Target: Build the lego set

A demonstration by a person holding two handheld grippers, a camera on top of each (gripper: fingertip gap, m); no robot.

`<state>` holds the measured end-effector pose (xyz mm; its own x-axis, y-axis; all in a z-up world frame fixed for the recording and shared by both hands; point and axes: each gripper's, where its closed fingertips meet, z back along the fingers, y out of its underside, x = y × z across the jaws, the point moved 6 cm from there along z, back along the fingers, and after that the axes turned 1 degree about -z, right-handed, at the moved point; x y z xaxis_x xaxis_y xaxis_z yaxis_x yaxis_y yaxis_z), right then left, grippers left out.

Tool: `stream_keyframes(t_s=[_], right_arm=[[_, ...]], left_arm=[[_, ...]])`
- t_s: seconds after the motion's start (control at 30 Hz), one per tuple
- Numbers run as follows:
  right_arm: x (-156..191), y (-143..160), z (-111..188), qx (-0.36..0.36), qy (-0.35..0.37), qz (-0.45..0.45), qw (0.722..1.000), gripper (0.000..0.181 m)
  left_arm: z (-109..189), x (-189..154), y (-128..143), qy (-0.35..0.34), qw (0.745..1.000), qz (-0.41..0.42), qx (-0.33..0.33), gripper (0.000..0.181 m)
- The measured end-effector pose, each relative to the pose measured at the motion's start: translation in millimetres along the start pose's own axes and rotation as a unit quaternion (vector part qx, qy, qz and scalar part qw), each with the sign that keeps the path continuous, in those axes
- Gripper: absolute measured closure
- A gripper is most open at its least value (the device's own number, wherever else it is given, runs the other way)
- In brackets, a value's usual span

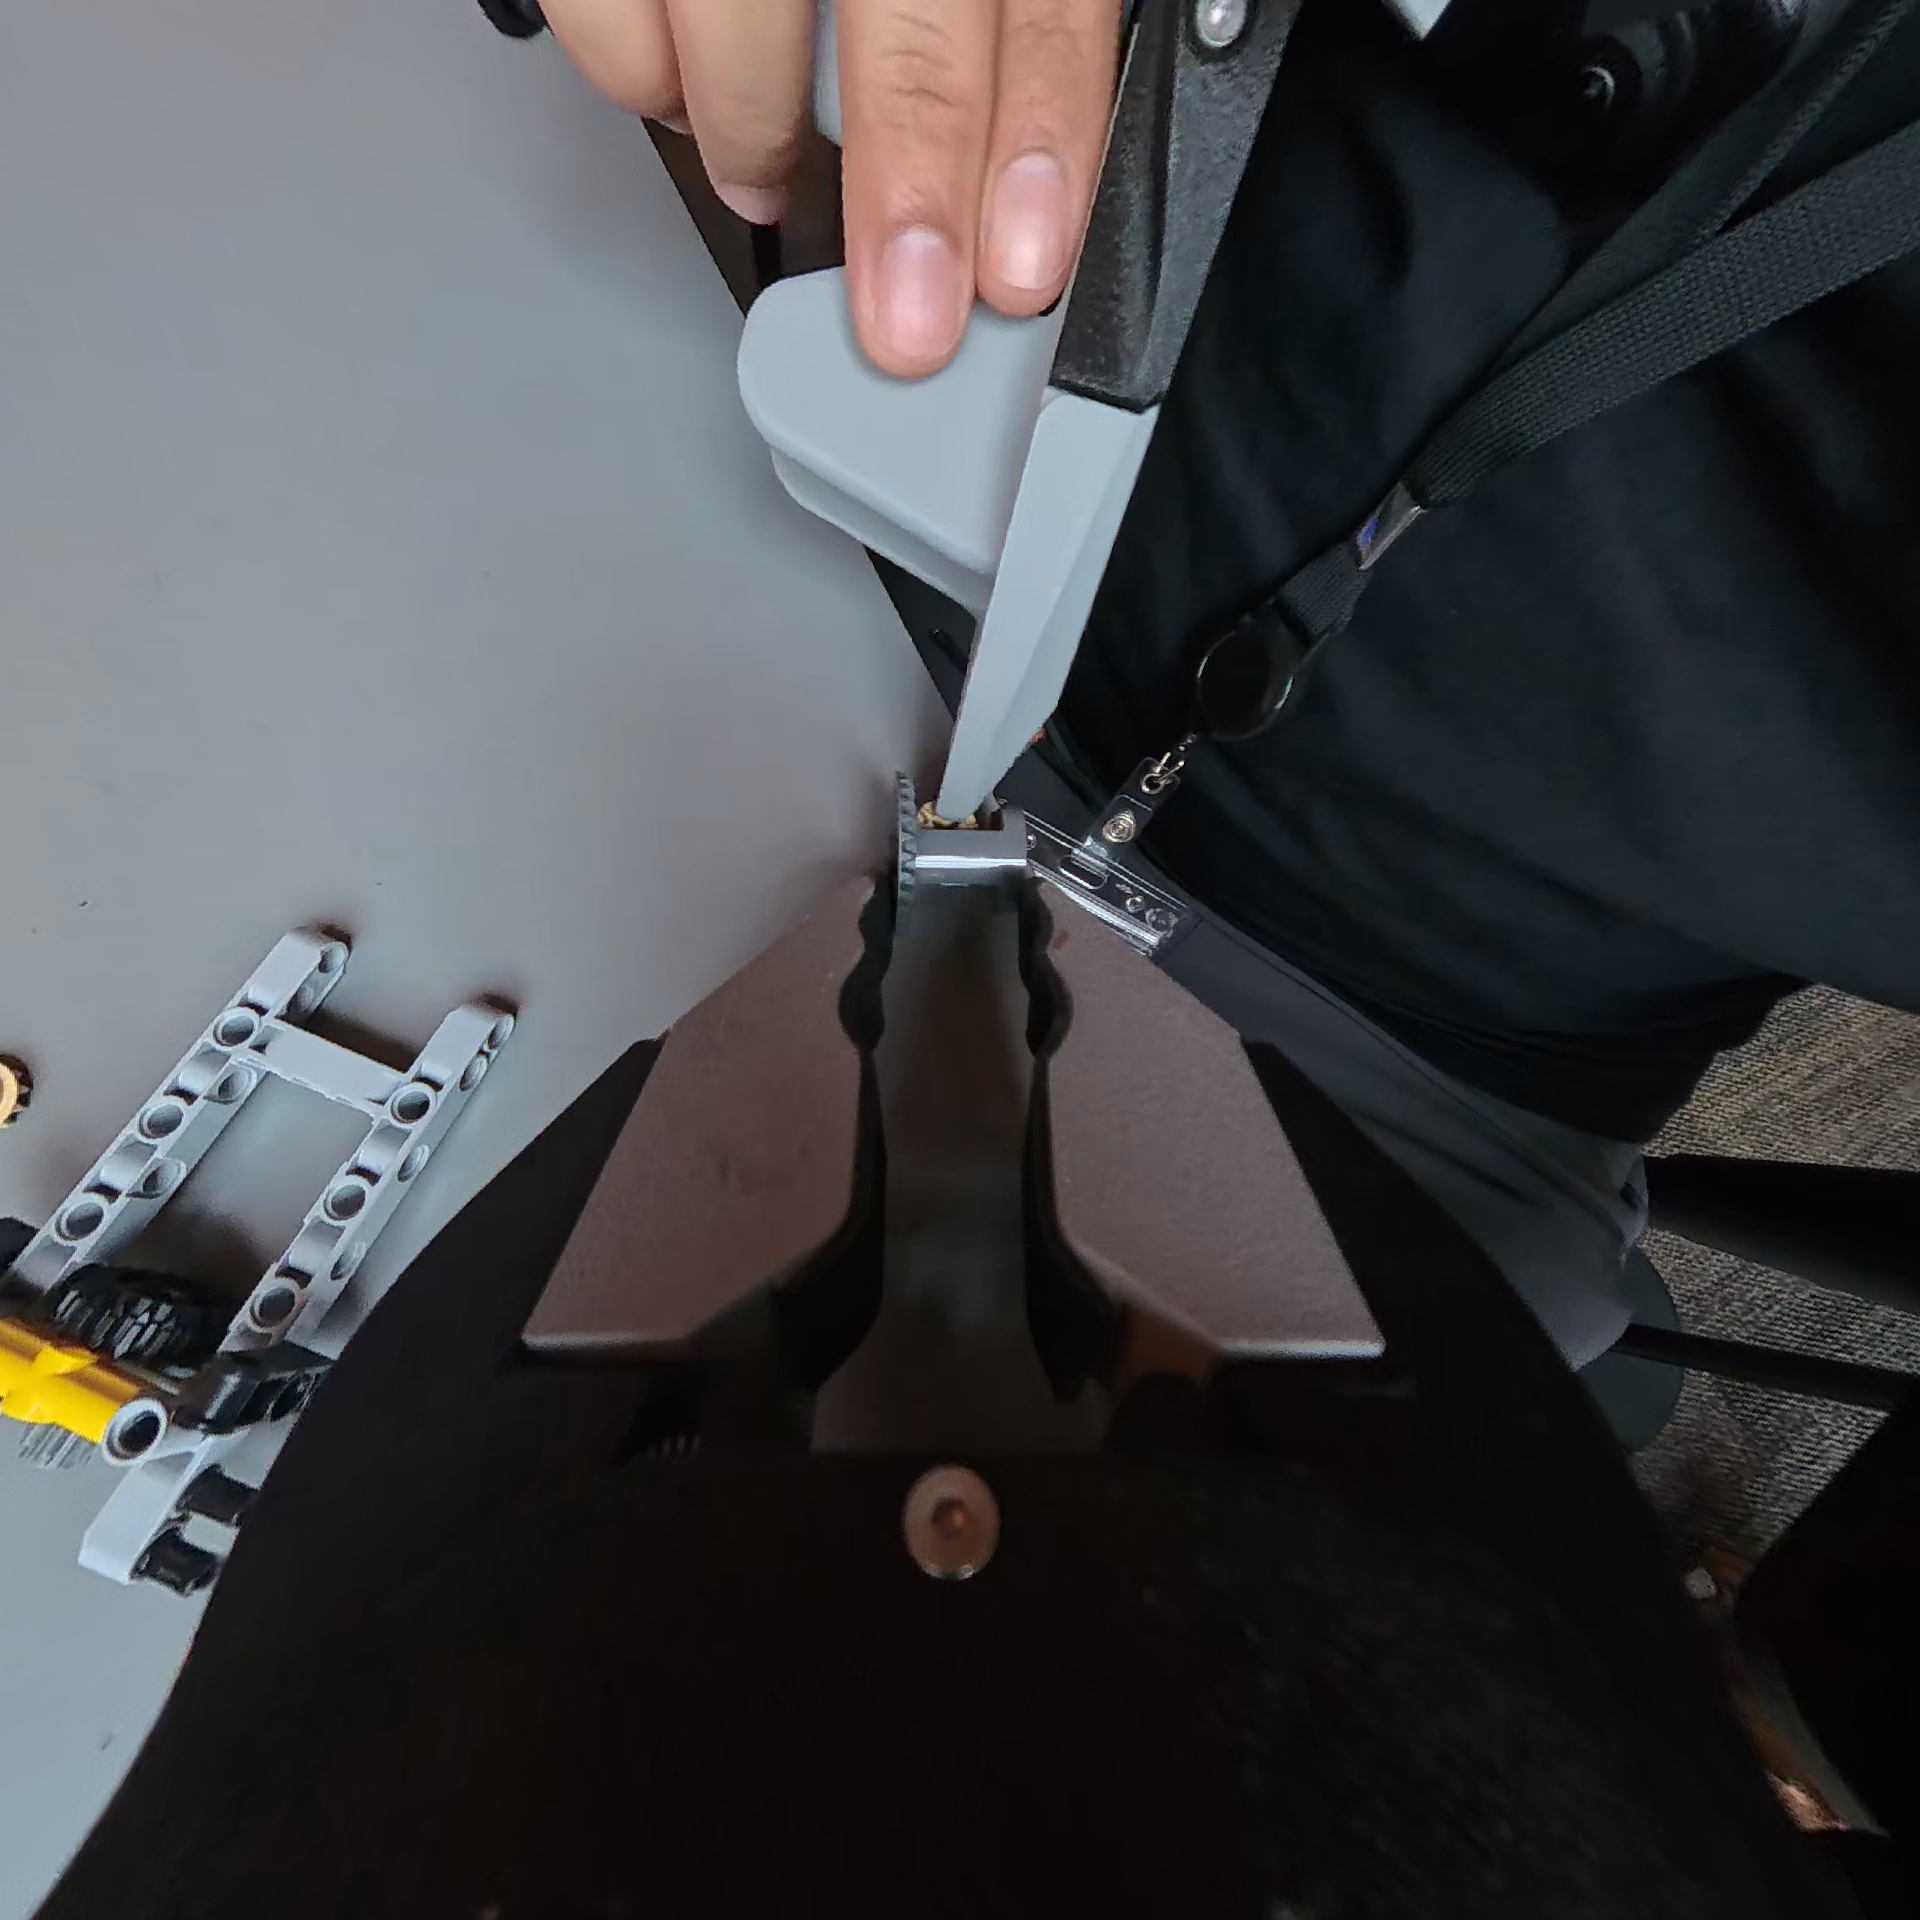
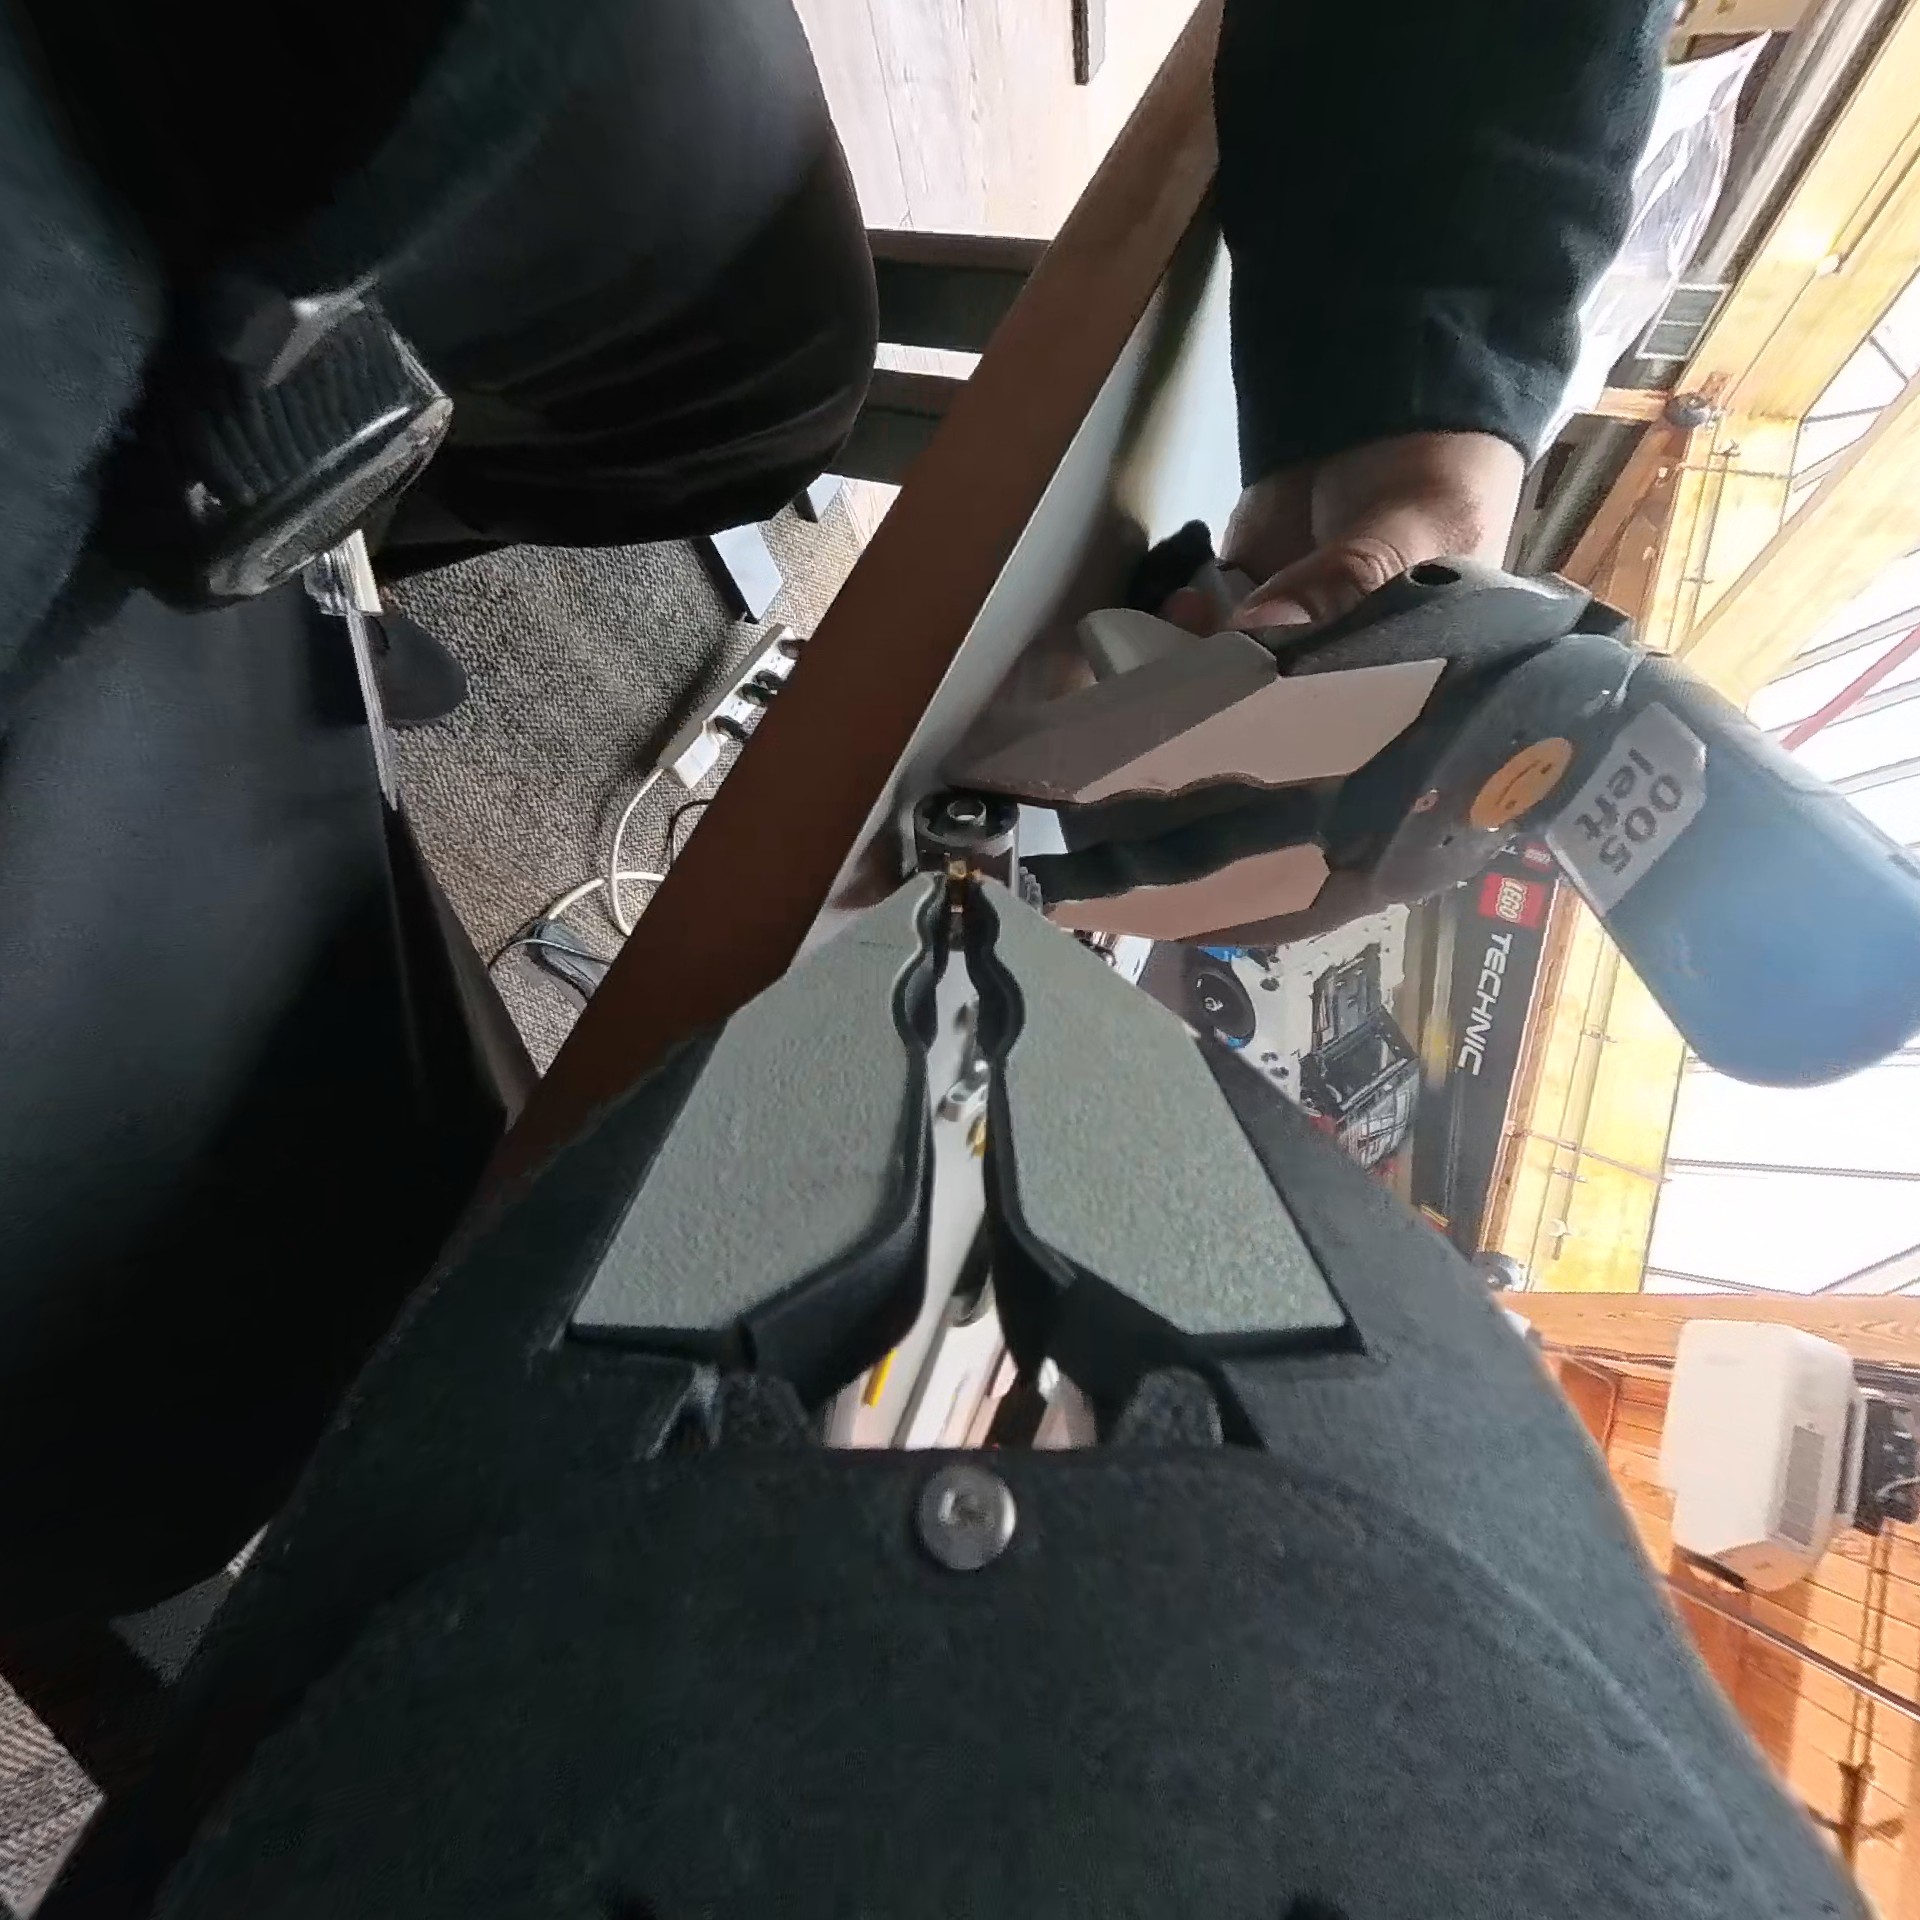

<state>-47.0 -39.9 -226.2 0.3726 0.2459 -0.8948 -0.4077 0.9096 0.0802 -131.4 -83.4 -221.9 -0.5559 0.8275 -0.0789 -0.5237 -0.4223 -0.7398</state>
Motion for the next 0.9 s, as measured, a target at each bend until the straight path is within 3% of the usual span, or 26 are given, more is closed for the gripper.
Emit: stream_keyframes(t_s=[0.4, 0.9], right_arm=[[-1.7, -1.9, -2.7, -0.033, -0.039, 0.047, 0.998, 0.181], [-2.1, 3.7, -4.6, -0.001, -0.07, 0.058, 0.996, 0.181]], left_arm=[[-0.2, -3.0, -2.4, 0.005, 0.999, -0.047, 0.025, 0.16], [-0.9, 0.1, -2.6, -0.001, 0.999, -0.046, 0.024, 0.16]])
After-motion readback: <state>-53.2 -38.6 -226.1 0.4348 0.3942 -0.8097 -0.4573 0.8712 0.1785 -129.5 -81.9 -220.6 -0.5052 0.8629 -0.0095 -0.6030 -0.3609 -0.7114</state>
